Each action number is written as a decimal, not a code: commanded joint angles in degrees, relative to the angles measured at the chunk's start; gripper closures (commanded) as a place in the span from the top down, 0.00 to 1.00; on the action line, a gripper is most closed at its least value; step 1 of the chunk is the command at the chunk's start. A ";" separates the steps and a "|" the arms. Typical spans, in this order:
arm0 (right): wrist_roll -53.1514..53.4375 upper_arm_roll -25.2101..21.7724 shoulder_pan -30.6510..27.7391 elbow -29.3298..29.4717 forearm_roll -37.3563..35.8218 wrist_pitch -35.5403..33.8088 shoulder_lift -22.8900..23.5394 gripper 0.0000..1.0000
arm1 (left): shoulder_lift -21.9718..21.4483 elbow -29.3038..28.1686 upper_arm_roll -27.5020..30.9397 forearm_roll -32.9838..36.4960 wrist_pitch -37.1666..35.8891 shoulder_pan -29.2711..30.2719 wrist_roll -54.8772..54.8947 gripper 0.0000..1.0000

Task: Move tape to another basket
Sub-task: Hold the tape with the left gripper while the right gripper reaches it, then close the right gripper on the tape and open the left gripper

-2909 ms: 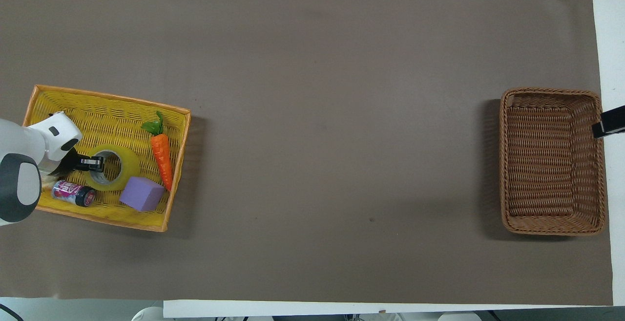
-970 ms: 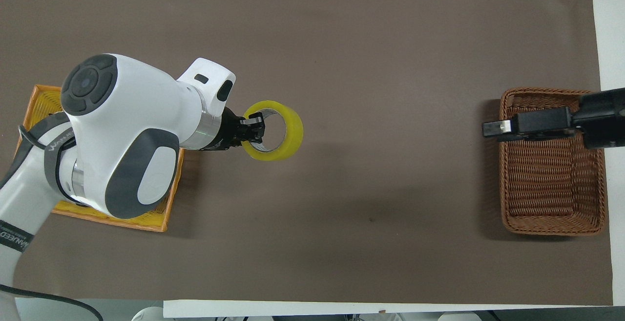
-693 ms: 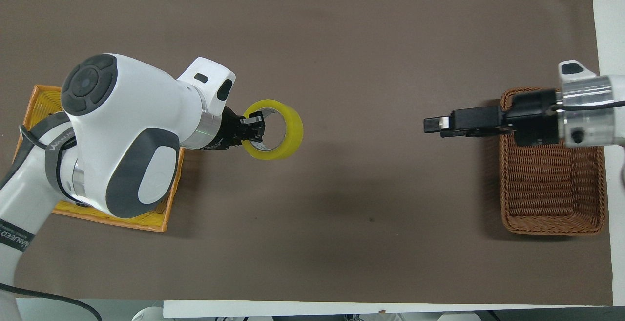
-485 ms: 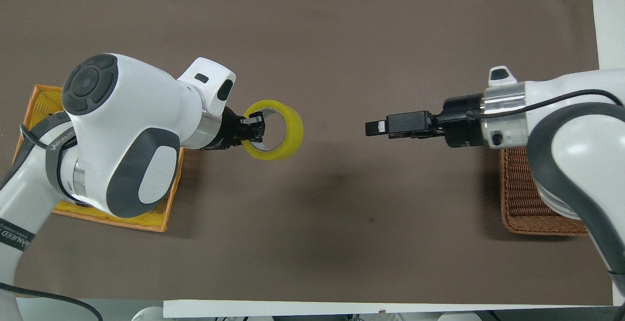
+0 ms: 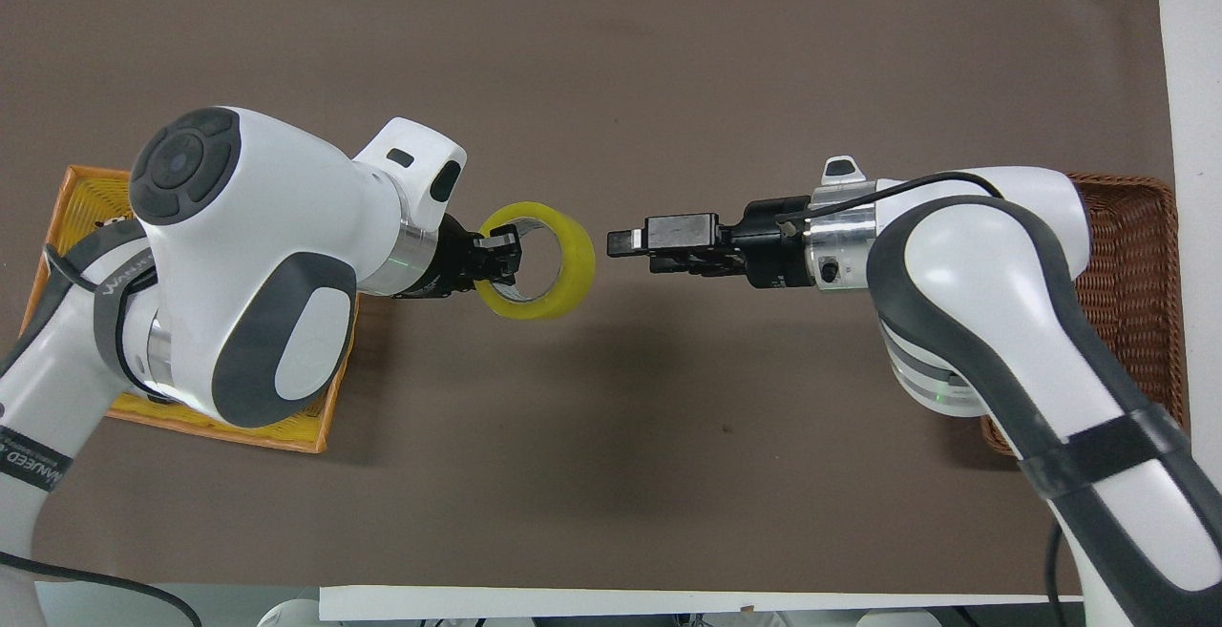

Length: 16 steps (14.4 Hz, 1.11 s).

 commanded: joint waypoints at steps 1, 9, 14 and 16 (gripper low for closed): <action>-1.09 -0.23 3.82 -0.36 3.25 4.05 0.01 0.99 | -0.40 0.16 0.29 -1.11 -0.90 -0.26 -0.41 0.00; -0.91 -0.23 6.82 -2.12 5.10 7.39 -0.34 0.93 | -0.40 -0.01 0.29 -1.11 -0.99 -0.09 -0.32 0.00; -0.82 -0.23 6.91 -2.12 5.10 8.89 -0.17 0.55 | -0.40 -0.01 0.29 -1.11 -0.99 0.00 -0.32 0.00; -0.82 -0.23 6.91 -2.12 5.10 8.89 -0.17 0.21 | -0.40 -0.01 0.29 -1.11 -0.99 0.00 -0.32 0.00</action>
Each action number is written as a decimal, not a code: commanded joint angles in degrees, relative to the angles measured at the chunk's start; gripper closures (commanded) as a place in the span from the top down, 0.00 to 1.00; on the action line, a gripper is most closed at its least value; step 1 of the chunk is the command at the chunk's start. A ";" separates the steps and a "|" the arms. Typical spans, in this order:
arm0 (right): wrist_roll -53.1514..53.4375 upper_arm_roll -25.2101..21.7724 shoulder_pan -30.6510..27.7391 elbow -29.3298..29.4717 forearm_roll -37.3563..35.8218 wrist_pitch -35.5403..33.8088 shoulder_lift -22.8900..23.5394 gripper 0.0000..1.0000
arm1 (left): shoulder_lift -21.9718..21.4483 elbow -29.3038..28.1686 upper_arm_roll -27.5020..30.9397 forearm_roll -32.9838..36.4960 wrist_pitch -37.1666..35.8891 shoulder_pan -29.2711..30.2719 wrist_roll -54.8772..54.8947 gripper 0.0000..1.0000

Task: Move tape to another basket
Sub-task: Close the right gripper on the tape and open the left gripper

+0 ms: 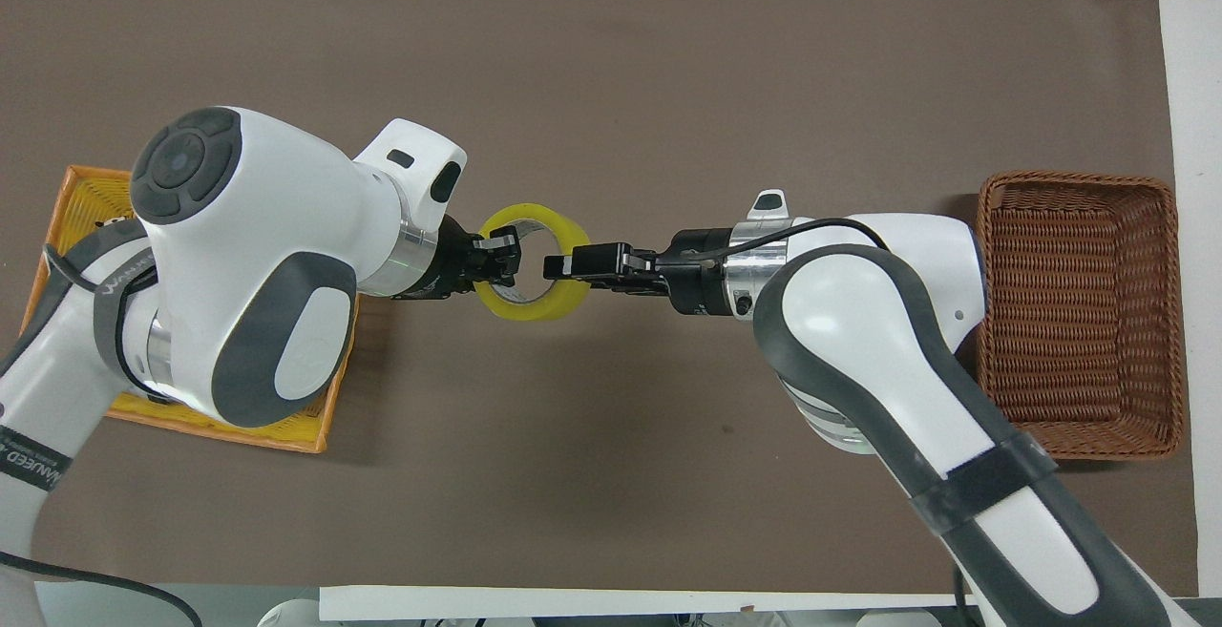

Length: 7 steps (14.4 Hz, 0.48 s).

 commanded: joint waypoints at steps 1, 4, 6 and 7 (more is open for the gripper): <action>-0.73 -0.16 0.20 -0.95 1.27 0.98 -0.64 0.08 | -0.42 0.03 0.24 -1.00 -0.72 -0.03 -0.31 0.00; -0.82 -0.16 0.29 -0.95 1.27 0.98 -0.64 0.00 | -0.42 0.11 0.24 -1.00 -0.81 0.15 -0.31 0.05; -0.99 -0.16 0.20 -0.95 1.27 0.89 -0.64 0.00 | -0.33 0.73 0.42 -0.66 -1.25 0.32 0.30 0.82; -0.99 -0.16 0.20 -0.95 1.27 0.89 -0.64 0.00 | -0.68 0.99 0.68 -0.30 -1.42 0.50 0.31 0.99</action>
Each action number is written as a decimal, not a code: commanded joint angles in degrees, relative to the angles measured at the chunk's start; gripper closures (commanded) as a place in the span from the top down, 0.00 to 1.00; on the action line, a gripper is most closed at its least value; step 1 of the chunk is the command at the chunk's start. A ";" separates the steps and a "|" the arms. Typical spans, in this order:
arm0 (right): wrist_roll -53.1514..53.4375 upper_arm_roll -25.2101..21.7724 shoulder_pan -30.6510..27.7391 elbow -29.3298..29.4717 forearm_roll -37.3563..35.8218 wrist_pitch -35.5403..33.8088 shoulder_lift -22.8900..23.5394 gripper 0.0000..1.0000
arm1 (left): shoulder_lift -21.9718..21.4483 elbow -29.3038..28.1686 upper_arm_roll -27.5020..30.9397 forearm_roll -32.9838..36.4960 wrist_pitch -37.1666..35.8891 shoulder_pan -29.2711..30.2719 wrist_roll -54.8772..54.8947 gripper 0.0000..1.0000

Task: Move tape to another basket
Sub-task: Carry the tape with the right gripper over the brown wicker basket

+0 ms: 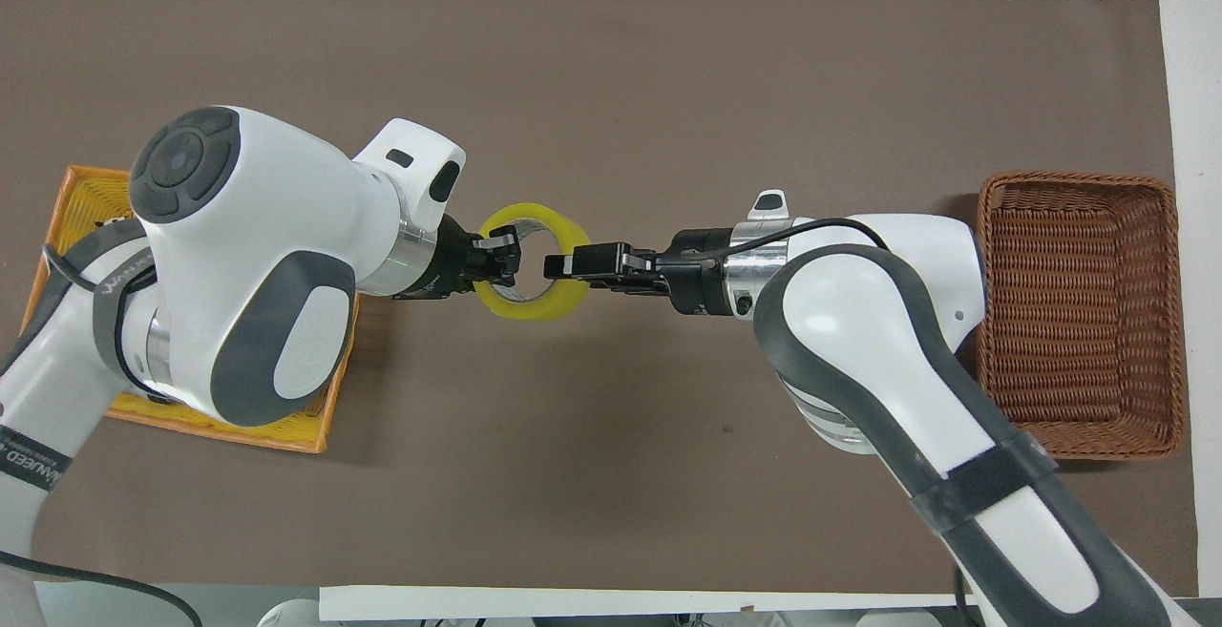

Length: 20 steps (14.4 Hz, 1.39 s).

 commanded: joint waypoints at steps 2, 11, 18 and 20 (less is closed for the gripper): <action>-1.17 -0.14 0.20 -0.71 1.24 0.68 -0.66 0.00 | -1.98 2.68 0.71 -0.24 -4.11 2.36 0.47 1.00; -4.15 -0.41 -14.96 -0.80 -9.80 -12.47 -1.19 0.00 | -4.62 5.24 0.88 16.79 -11.25 20.28 18.80 1.00; -15.39 -0.41 -50.30 5.51 -33.70 -40.17 -0.49 0.00 | -5.15 4.98 0.79 17.33 -11.25 29.36 31.76 1.00; -21.95 -0.41 -58.91 6.75 -38.20 -42.99 1.95 0.00 | -5.15 4.98 0.88 17.33 -10.55 29.36 31.76 1.00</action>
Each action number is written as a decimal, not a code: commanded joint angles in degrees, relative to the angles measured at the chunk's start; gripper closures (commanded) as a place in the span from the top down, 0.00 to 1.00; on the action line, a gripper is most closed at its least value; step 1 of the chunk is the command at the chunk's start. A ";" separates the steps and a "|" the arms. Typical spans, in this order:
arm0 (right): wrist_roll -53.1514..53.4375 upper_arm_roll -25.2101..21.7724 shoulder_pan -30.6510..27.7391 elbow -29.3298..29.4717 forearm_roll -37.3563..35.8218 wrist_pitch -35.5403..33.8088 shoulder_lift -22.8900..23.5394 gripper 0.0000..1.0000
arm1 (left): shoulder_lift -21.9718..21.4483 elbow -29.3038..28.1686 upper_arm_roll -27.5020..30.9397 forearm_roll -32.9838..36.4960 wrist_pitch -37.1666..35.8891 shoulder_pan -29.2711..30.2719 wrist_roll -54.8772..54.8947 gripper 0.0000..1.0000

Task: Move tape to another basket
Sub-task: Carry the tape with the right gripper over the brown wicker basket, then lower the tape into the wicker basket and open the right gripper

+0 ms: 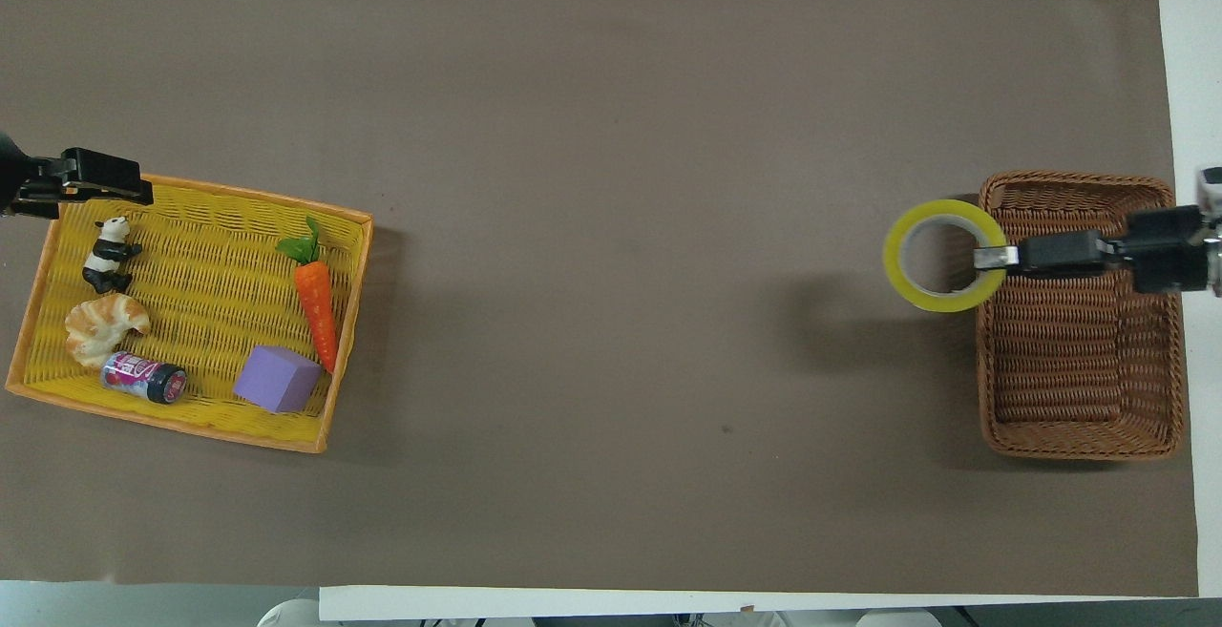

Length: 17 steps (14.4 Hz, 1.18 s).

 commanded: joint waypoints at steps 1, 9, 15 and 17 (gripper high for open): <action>-8.17 1.18 -8.70 3.77 -4.97 -4.06 4.14 0.00 | -0.70 0.16 -0.49 1.04 -0.68 0.21 0.22 1.00; -18.22 1.18 -15.32 11.00 -8.85 -5.75 15.06 0.00 | -0.88 0.42 -0.49 1.99 -2.61 0.04 0.31 1.00; -21.55 1.18 -15.14 7.13 -13.77 -1.97 14.27 0.00 | 4.04 13.26 5.40 3.32 -14.22 -5.50 0.84 1.00; -21.65 1.18 -15.14 6.95 -14.91 -1.79 14.10 0.00 | 3.61 12.12 5.31 3.32 -13.60 -5.94 0.92 1.00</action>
